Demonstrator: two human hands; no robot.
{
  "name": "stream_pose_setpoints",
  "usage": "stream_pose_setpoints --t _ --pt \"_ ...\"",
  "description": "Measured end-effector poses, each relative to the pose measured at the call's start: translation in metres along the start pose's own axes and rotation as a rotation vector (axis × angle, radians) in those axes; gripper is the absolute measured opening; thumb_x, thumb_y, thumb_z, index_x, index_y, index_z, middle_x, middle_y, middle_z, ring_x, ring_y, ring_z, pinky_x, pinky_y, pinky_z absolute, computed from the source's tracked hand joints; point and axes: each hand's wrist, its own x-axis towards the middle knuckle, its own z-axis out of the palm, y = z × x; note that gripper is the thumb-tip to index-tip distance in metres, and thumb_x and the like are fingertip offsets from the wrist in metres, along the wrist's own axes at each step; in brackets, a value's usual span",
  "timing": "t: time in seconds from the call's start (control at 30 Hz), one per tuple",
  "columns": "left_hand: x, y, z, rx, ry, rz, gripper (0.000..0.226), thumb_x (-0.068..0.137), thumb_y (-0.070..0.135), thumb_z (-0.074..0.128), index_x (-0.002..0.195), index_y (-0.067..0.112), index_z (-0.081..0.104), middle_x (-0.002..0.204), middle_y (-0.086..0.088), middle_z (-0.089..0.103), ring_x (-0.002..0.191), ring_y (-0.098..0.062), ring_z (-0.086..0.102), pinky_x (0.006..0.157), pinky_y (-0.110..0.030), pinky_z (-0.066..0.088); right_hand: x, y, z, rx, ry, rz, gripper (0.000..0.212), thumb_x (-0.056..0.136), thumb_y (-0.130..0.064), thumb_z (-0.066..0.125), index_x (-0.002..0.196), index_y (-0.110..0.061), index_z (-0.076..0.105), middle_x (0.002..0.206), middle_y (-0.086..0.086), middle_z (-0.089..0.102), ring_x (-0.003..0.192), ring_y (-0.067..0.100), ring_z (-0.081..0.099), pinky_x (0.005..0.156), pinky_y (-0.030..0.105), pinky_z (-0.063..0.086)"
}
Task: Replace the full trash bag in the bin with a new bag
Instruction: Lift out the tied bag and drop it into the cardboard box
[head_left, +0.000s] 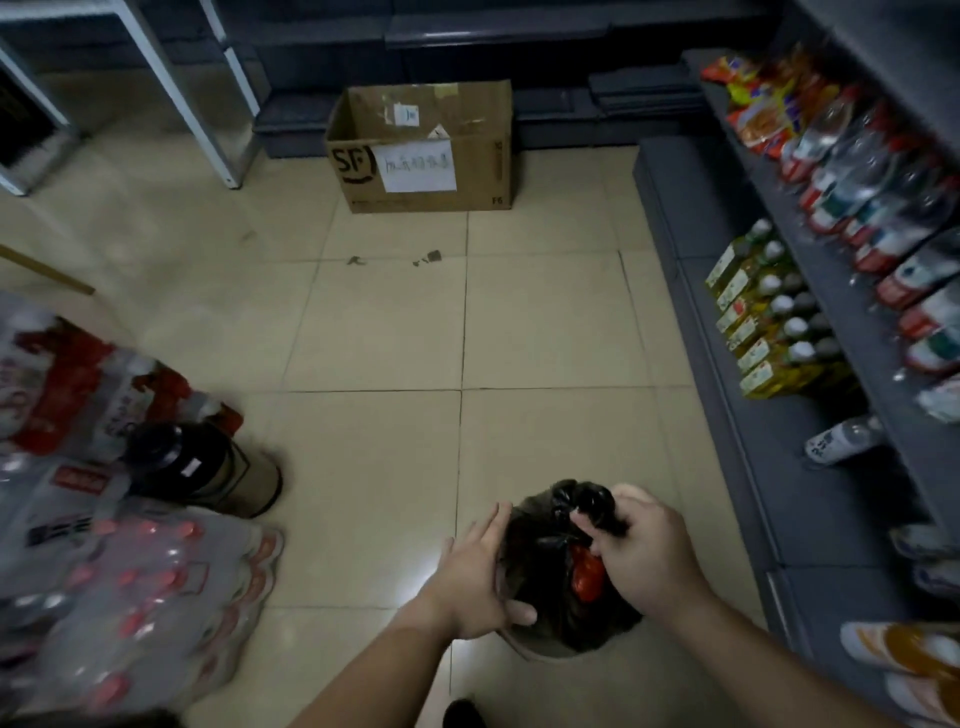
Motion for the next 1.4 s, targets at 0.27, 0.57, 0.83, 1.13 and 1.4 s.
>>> stream_pose_setpoints --t 0.27,0.57,0.83,1.13,1.4 --pt "-0.149 0.127 -0.138 -0.241 0.223 0.102 0.127 0.058 0.057 0.085 0.155 0.043 0.004 0.161 0.018 0.006 0.15 -0.004 0.001 0.12 -0.027 0.013 0.001 -0.223 -0.135 0.014 -0.105 0.079 0.028 0.085 -0.021 0.077 0.06 -0.012 0.066 0.065 0.003 0.067 0.059 0.004 0.063 0.056 0.011 0.041" --pt "-0.166 0.123 -0.209 -0.379 0.336 0.124 0.13 0.056 0.058 0.087 0.156 0.039 0.007 0.164 0.01 0.001 0.148 0.0 -0.005 0.115 -0.021 0.006 0.03 -0.343 -0.148 0.038 -0.121 0.021 0.016 0.082 -0.029 0.078 0.074 -0.017 0.072 0.059 0.003 0.072 0.058 0.015 0.067 0.066 0.033 0.051" --pt "-0.13 0.068 -0.309 -0.428 0.311 0.193 0.138 0.047 0.071 0.086 0.156 0.045 0.006 0.166 0.011 -0.002 0.143 0.013 -0.012 0.119 -0.027 0.008 0.094 -0.415 -0.105 0.097 -0.068 0.055 0.01 0.083 -0.025 0.076 0.076 -0.02 0.074 0.061 0.006 0.072 0.061 0.016 0.069 0.071 0.037 0.054" --pt "-0.054 0.031 -0.44 -0.411 0.286 0.186 0.137 0.055 0.05 0.09 0.158 0.037 0.001 0.168 0.005 -0.005 0.148 0.001 -0.015 0.115 -0.022 0.004 0.222 -0.461 -0.047 0.156 -0.037 0.029 0.015 0.086 -0.026 0.074 0.076 -0.015 0.073 0.061 0.003 0.07 0.06 0.015 0.067 0.068 0.032 0.051" --pt "0.068 0.011 -0.573 -0.41 0.28 0.175 0.137 0.056 0.053 0.091 0.156 0.039 -0.001 0.168 0.007 -0.008 0.148 0.001 -0.017 0.116 -0.024 0.005 0.401 -0.505 -0.015 0.159 -0.053 -0.024 0.021 0.086 -0.026 0.075 0.068 -0.016 0.072 0.063 0.001 0.071 0.062 0.009 0.067 0.07 0.03 0.05"
